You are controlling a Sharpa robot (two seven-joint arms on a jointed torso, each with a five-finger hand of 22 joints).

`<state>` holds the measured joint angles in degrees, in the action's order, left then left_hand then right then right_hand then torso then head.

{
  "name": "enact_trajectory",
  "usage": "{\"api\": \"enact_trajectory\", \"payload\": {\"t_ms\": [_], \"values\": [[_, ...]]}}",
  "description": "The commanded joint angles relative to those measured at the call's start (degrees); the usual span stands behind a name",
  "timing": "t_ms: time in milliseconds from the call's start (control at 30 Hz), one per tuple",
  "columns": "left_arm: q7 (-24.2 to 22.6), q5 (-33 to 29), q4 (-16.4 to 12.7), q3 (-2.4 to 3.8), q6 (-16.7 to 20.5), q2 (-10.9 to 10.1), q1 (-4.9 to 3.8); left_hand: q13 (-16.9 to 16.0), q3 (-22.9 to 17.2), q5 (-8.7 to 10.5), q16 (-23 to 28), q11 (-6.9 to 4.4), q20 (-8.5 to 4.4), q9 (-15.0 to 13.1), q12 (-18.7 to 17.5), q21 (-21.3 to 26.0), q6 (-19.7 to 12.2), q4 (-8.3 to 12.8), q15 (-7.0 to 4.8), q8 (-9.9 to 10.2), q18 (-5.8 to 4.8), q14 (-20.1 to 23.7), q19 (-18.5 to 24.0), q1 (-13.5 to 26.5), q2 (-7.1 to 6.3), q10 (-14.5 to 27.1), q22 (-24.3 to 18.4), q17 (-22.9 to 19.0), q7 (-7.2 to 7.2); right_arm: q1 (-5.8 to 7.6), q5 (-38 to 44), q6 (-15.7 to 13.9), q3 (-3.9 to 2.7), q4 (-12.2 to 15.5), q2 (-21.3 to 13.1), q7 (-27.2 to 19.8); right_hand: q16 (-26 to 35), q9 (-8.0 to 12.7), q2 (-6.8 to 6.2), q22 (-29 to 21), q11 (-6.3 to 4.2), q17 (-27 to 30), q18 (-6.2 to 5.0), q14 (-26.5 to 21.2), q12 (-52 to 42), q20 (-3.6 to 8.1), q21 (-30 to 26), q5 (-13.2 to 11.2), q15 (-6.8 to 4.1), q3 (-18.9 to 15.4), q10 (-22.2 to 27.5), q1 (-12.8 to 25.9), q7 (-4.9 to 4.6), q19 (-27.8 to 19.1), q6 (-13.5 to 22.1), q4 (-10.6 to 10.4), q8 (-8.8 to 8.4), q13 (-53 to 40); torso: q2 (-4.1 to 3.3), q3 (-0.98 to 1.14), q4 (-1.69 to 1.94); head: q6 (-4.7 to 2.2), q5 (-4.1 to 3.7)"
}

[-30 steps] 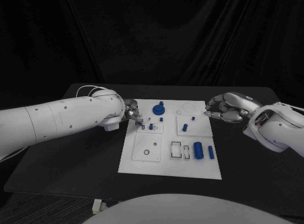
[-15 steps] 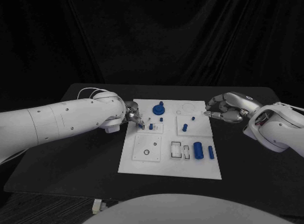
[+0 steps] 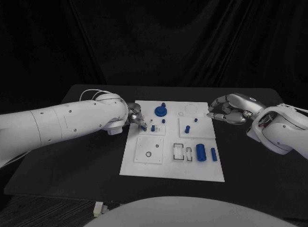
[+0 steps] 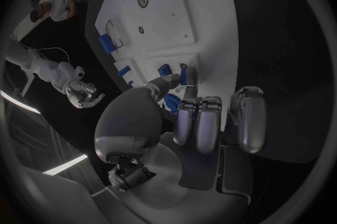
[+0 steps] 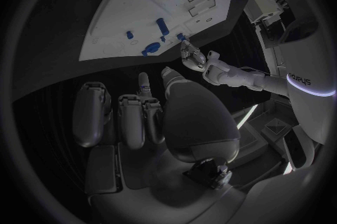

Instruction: Assemble the parts on the task board

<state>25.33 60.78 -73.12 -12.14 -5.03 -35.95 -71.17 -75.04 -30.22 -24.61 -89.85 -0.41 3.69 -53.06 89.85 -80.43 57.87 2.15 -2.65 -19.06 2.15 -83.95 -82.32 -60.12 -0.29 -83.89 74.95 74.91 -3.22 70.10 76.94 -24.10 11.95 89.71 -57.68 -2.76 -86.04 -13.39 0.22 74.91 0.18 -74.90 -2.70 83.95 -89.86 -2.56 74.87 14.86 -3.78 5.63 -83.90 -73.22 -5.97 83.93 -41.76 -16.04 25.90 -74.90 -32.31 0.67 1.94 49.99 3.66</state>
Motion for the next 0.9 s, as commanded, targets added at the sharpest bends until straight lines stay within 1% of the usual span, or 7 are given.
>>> {"api": "enact_trajectory", "payload": {"t_ms": [33,400,900], "values": [[-0.89,-0.09,0.00,-0.05,-0.36,0.18,0.32,-14.96,-0.68,-0.22,-0.15,-0.43,-0.22,0.00,0.15,0.22,0.35,0.27,-0.40,0.41,0.57,-6.05,0.09,0.07,0.45,-6.11,11.43,15.09,0.46,-0.16,0.07,0.20,-0.04,-0.07,0.00,0.95,0.26,0.09,0.15,10.58,0.34,-9.61,-0.71,4.79,-0.14,-0.40,-0.20,0.27,0.50,-0.01,-6.10,-0.60,-0.02,0.31,-0.32,0.21,-0.18,-15.10,0.00,-0.01,0.01,0.01,0.02],[-1.15,-0.09,-0.14,-0.05,-0.45,0.37,0.64,-14.96,-0.76,-0.25,-0.15,-0.44,-0.23,0.03,0.15,0.25,0.38,0.21,-0.40,0.45,0.58,-6.05,0.12,0.09,0.57,-6.11,11.42,15.09,0.47,-0.19,0.07,0.37,-0.04,-0.25,0.14,1.05,0.26,0.09,0.15,10.58,0.34,-9.61,-0.71,4.79,-0.14,-0.40,-0.20,0.27,0.50,-0.01,-6.10,-0.60,-0.02,0.31,-0.32,0.21,-0.18,-15.10,0.00,0.01,0.02,0.01,0.16],[-0.87,-0.09,-0.32,-0.05,-1.08,0.27,0.77,-14.96,-0.76,-0.25,-0.15,-0.44,-0.23,0.03,0.15,0.25,0.38,0.21,-0.40,0.45,0.58,-6.05,0.12,0.09,0.57,-6.11,11.42,15.09,0.47,-0.21,0.07,0.47,-0.04,-0.32,0.20,1.17,0.26,0.09,0.15,10.58,0.34,-9.61,-0.71,4.79,-0.14,-0.40,-0.20,0.27,0.50,-0.01,-6.10,-0.60,-0.02,0.31,-0.32,0.21,-0.18,-15.10,0.01,0.02,-0.01,0.01,0.15]]}}
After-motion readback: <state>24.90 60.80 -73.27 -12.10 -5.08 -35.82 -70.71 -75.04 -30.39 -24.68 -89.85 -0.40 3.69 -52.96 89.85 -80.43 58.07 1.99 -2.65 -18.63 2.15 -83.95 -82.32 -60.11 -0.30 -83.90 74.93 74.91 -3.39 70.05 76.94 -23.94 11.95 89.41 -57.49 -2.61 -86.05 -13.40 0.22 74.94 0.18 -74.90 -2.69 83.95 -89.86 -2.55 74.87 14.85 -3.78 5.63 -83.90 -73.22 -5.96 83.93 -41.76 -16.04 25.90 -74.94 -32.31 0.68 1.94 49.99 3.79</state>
